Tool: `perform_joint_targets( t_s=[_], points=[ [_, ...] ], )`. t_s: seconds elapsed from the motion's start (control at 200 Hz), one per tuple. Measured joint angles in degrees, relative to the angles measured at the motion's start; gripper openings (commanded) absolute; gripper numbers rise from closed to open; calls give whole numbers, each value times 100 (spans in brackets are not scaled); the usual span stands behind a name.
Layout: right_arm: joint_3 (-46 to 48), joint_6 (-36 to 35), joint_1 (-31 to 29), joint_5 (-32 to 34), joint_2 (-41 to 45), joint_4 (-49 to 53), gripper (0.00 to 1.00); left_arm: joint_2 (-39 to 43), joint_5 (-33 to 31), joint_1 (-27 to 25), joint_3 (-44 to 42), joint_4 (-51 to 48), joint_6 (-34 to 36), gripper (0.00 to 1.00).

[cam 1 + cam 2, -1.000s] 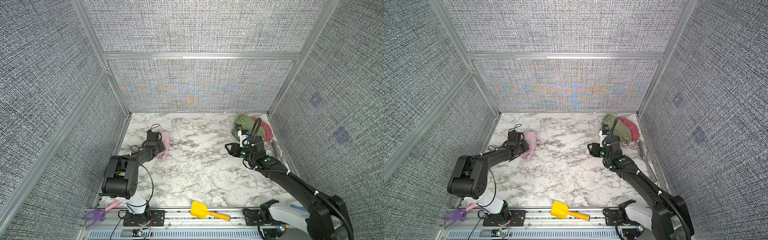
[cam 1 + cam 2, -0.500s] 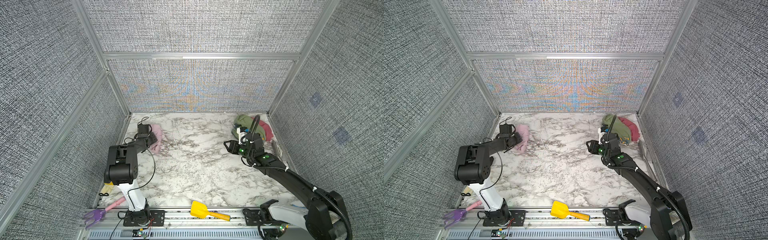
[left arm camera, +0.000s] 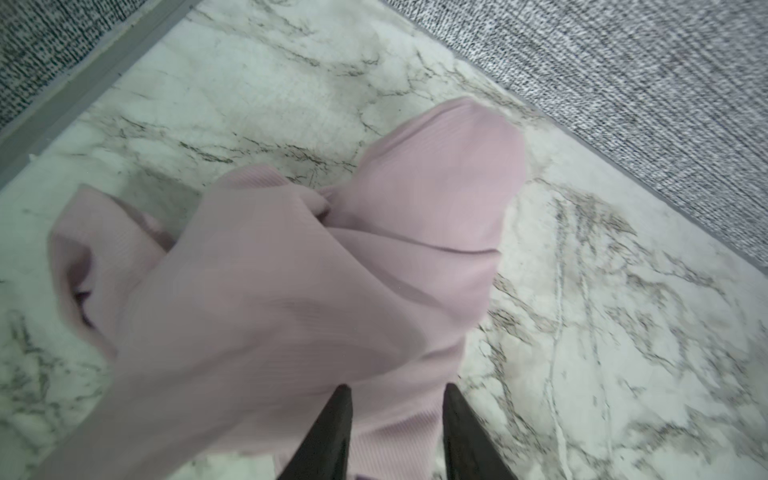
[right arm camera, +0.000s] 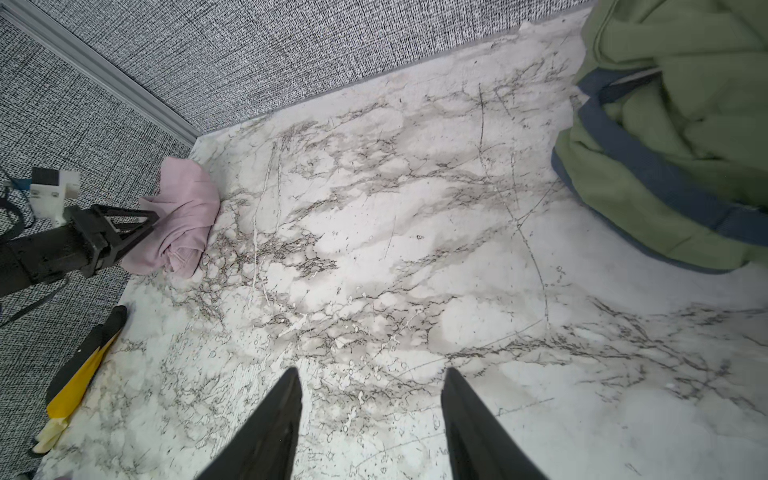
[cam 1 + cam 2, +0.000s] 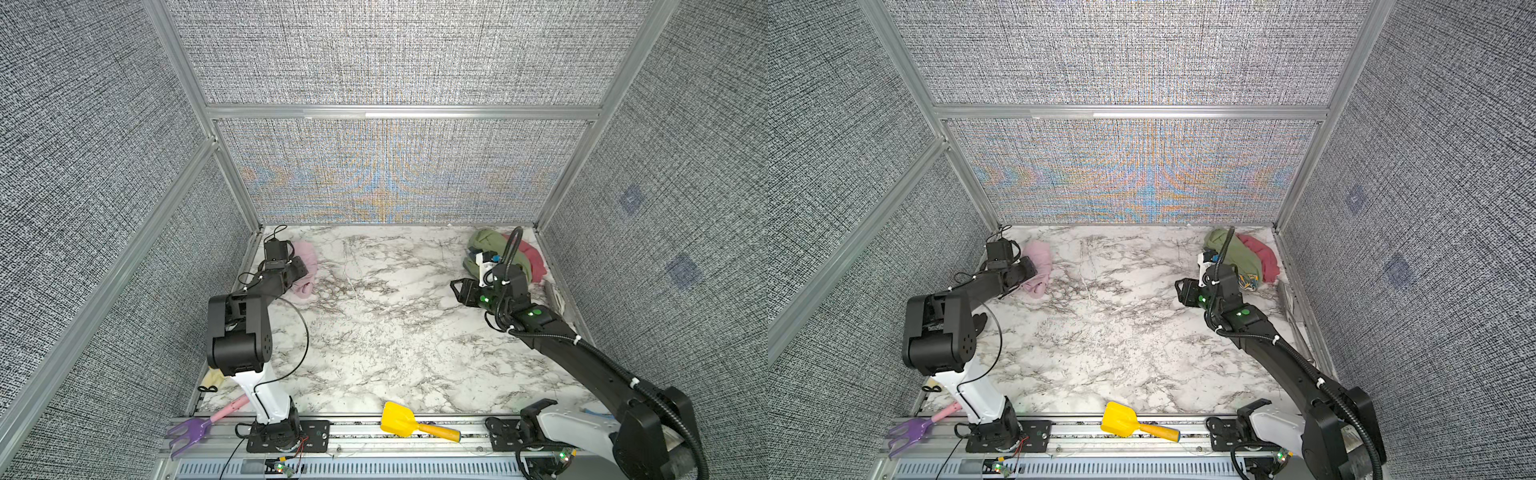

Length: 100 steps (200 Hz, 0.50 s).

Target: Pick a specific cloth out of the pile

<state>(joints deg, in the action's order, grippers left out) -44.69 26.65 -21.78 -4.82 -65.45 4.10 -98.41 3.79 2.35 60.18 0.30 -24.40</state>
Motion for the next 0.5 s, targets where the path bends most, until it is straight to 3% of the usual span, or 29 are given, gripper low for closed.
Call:
perform_joint_targets(
  t_s=[0.245,0.405,0.5],
  points=[
    [-7,-457,114,667,306,68,58,1729,-566,-643,-1093,210,310,42],
    [350,-879,280,1685,542,-79,65,2726,-879,-793,-2000,632,608,44],
    [706,-1145,431,2350,708,-361,72,3241,-955,-824,-2599,1067,916,50]
  ],
)
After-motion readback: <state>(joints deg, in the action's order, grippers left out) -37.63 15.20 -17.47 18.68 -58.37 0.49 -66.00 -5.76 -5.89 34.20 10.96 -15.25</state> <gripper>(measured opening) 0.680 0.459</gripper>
